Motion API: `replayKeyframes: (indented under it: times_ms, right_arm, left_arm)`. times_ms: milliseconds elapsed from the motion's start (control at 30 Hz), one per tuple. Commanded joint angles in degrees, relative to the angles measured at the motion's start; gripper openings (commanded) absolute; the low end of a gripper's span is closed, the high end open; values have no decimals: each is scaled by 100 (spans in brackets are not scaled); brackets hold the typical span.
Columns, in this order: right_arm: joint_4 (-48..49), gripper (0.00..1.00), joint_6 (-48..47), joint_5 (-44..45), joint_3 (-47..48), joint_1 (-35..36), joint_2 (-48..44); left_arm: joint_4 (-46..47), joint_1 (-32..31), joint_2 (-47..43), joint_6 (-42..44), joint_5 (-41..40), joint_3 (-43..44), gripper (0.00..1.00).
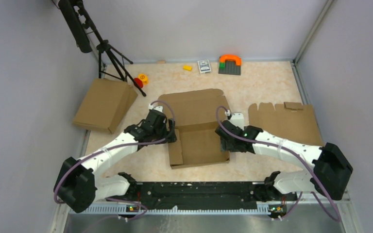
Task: Fold the paper box
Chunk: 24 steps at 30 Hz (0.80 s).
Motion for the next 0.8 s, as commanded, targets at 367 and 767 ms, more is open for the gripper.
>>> replayKeyframes:
  times_ms: [367,767]
  right_arm:
    - [182,69,182,363,-331,62,-1015]
    - [604,68,-278,338,-339,66,-1181]
  left_arm:
    - [-348,-8,-1163,329,-1055,385,99]
    - [-665,693,-1032,578,-708,1033,99]
